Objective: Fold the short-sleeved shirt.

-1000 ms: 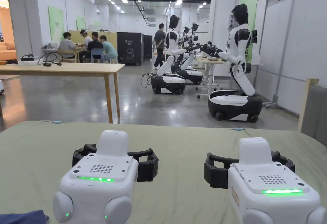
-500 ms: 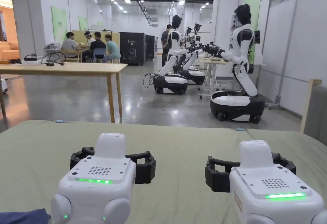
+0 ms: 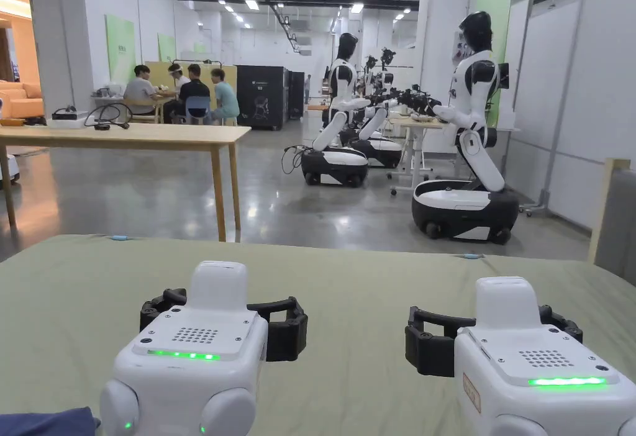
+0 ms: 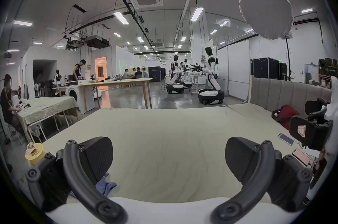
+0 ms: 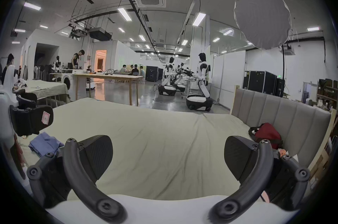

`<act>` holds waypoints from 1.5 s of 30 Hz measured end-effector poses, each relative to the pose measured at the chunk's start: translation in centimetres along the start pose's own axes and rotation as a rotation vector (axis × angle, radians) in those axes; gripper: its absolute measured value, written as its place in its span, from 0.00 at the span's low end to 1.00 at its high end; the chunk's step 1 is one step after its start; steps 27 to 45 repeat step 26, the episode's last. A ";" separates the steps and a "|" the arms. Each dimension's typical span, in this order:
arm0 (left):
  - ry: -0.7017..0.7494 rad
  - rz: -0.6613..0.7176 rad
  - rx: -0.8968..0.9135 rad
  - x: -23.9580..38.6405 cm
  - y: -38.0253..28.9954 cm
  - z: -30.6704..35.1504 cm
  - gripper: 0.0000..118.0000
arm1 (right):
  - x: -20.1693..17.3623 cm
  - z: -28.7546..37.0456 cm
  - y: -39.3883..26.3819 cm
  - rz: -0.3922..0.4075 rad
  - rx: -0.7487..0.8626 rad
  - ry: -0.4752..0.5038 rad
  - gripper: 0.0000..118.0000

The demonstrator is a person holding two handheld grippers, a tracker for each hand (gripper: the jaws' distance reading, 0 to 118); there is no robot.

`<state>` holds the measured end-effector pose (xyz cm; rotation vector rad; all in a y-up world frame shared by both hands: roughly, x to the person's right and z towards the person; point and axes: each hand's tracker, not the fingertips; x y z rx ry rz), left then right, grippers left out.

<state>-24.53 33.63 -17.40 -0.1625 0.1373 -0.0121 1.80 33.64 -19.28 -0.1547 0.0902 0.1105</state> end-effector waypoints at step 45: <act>0.001 0.005 -0.004 -0.2 0.2 0.0 1.00 | -0.2 0.0 -0.7 -0.002 0.036 0.008 1.00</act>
